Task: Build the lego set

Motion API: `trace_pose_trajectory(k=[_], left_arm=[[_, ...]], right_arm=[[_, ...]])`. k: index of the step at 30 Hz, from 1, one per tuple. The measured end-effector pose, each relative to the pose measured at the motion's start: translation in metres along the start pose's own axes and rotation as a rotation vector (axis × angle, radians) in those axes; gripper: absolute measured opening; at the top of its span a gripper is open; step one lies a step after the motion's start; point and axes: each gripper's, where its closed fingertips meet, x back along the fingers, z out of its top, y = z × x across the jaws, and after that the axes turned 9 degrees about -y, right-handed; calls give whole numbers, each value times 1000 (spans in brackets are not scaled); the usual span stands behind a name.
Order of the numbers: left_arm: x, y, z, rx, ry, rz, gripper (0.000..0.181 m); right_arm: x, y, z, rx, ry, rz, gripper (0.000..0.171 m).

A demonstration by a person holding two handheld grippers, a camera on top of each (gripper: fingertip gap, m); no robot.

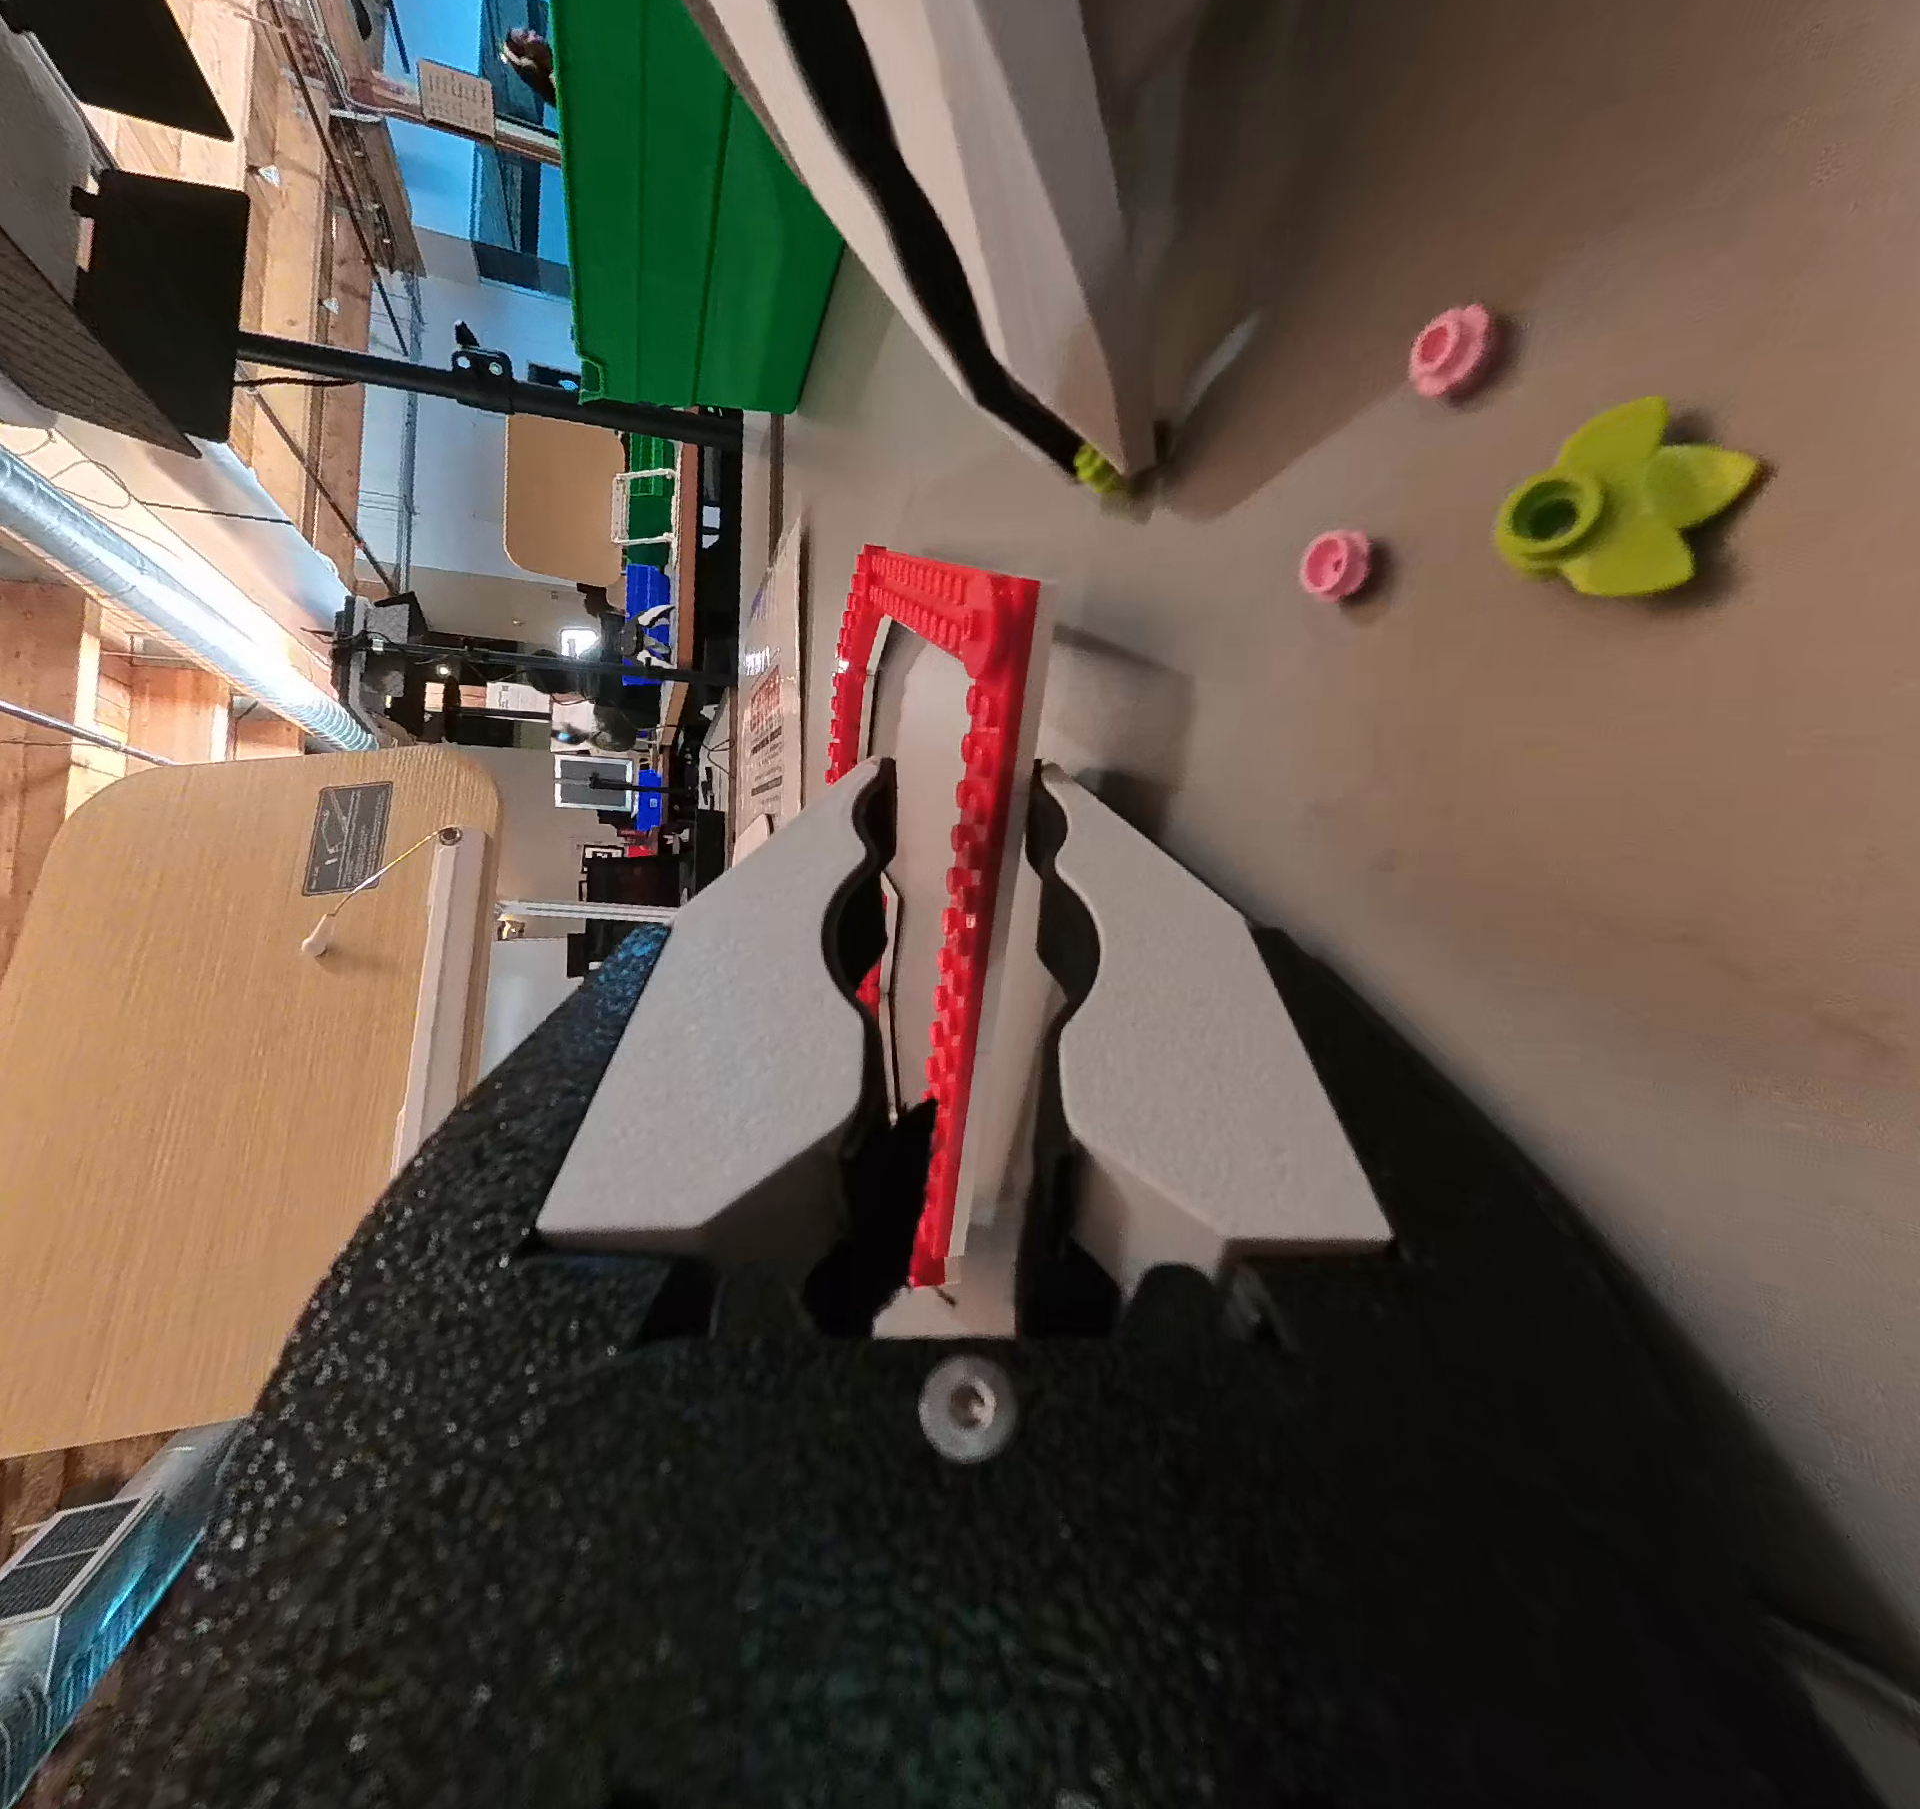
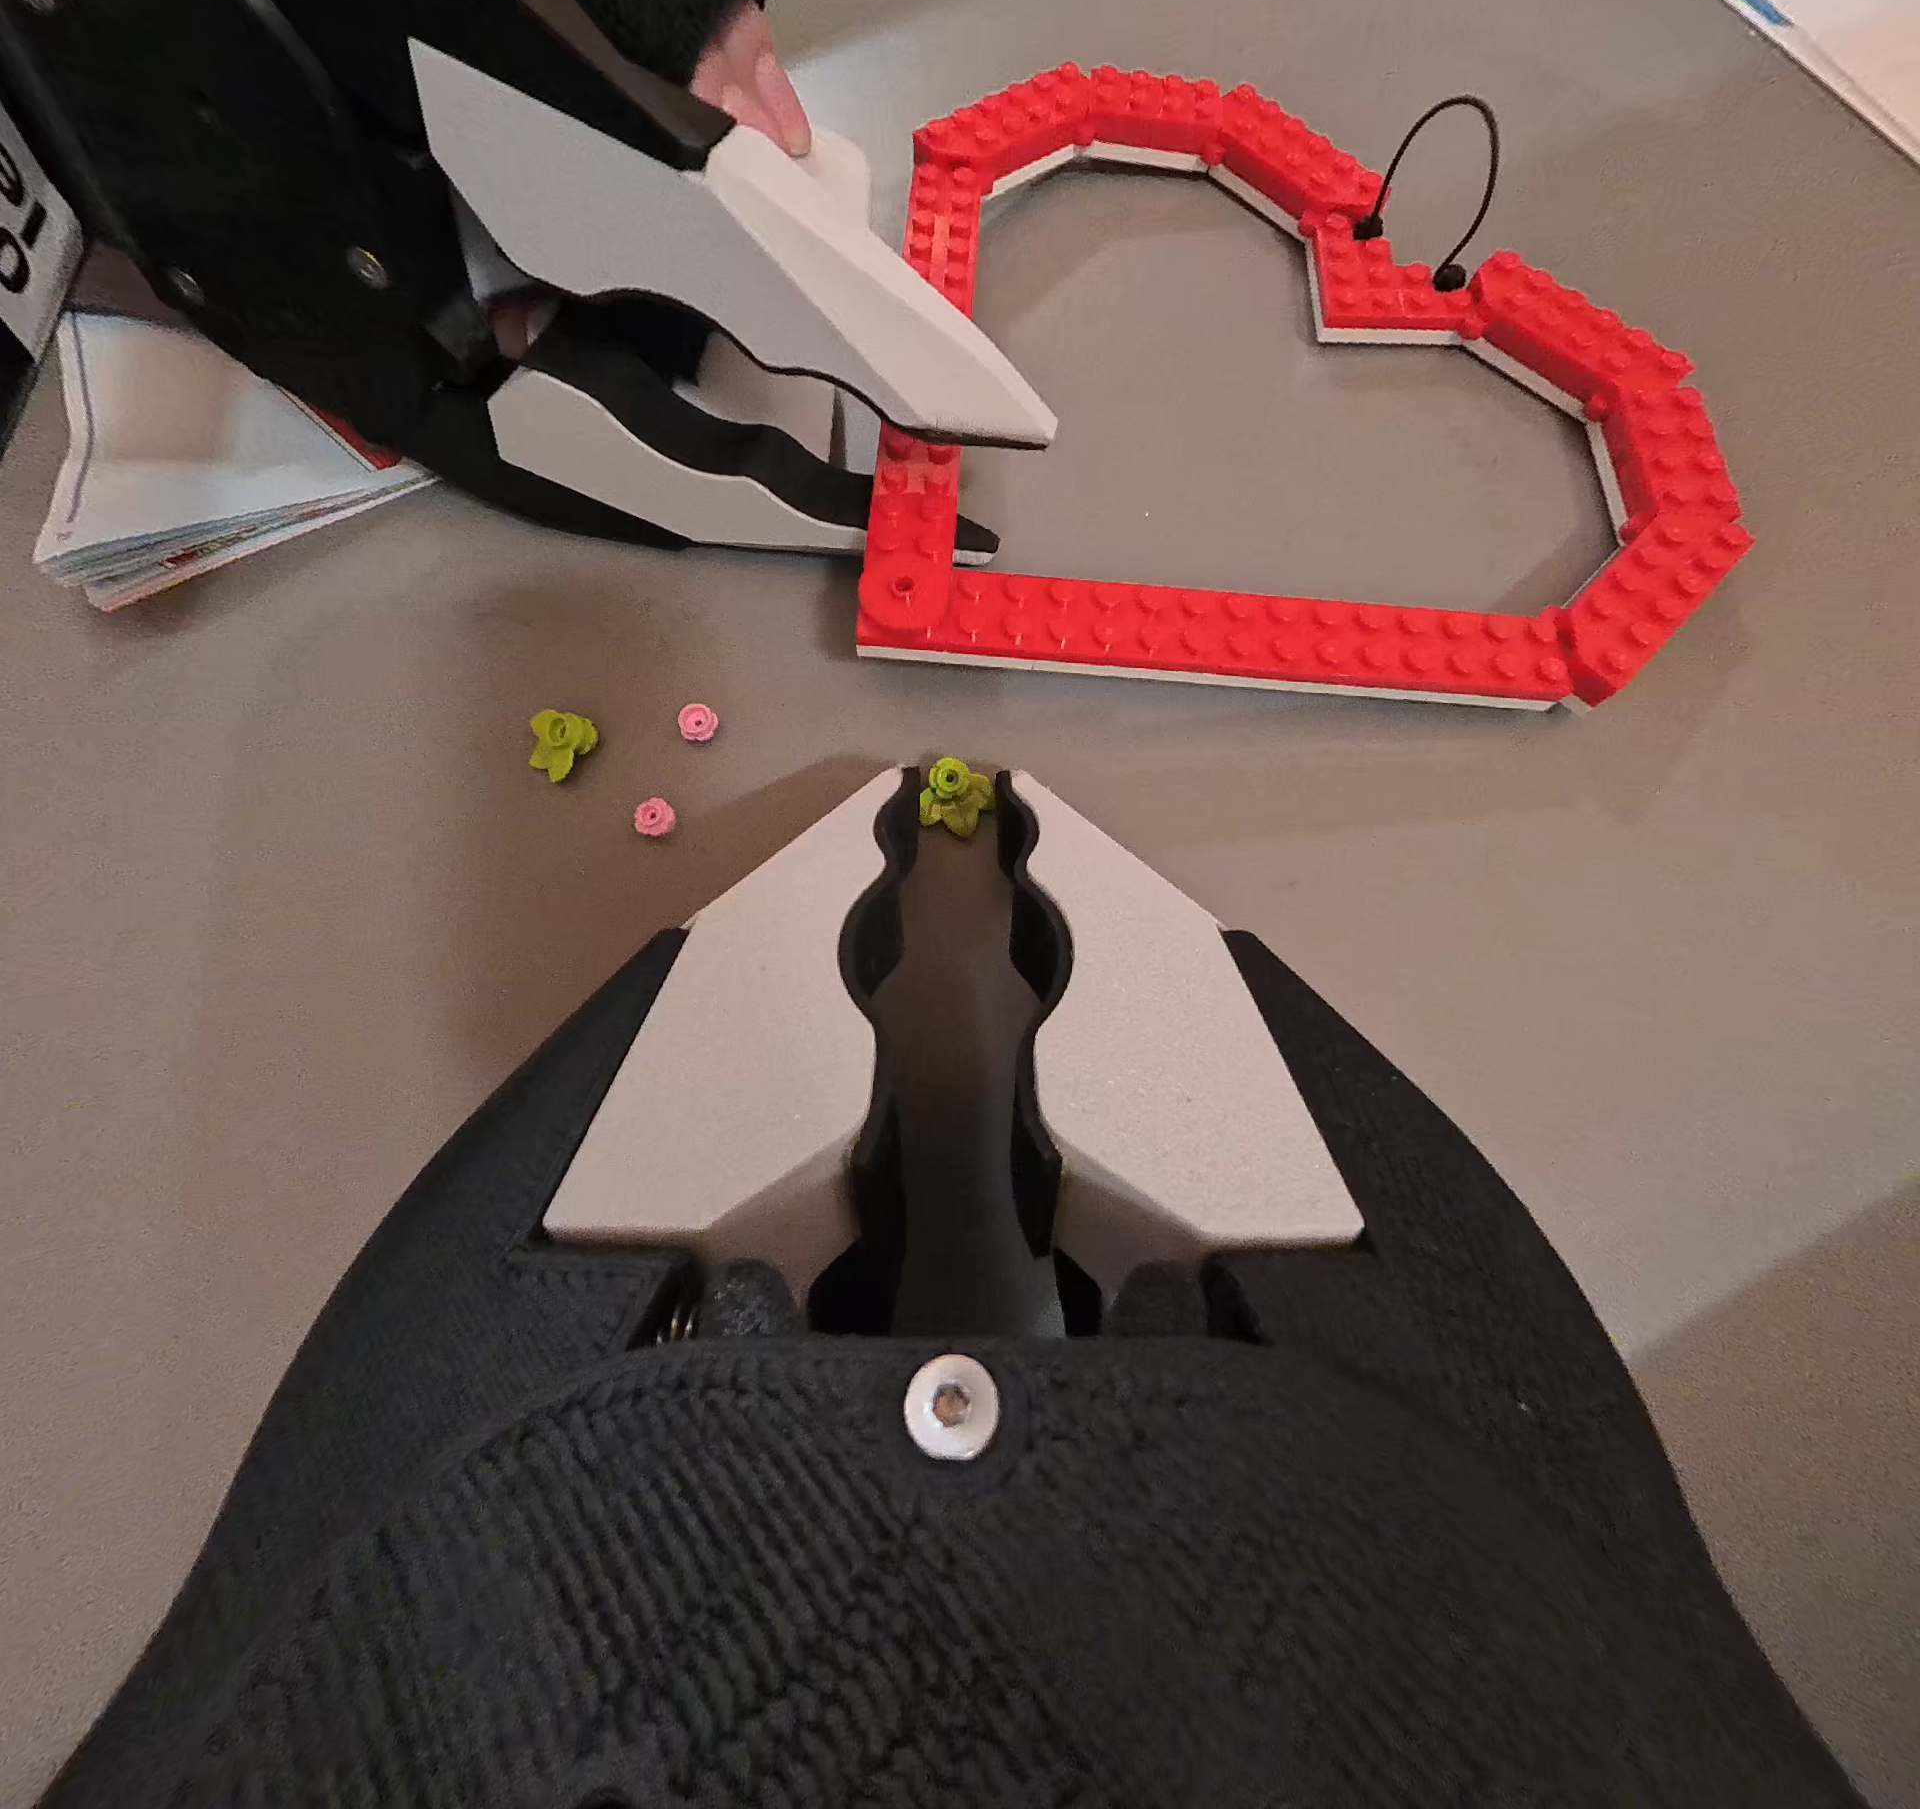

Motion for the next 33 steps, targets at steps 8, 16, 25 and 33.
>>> trace_pose_trajectory(k=[8, 16, 25, 33], left_arm=[[1, 1, 1, -19, 5, 4, 20], [2, 2, 3, -51, 5, 13, 16], [2, 4, 4, -66, 7, 13, 12], [2, 4, 4, -65, 7, 9, 12]], right_arm=[[15, 1, 29, 58, 80, 65, 11], [8, 1, 34, 174, -108, 116, 11], [2, 0, 33, 216, -250, 179, 11], [-1, -1, 33, 220, -298, 210, 13]])
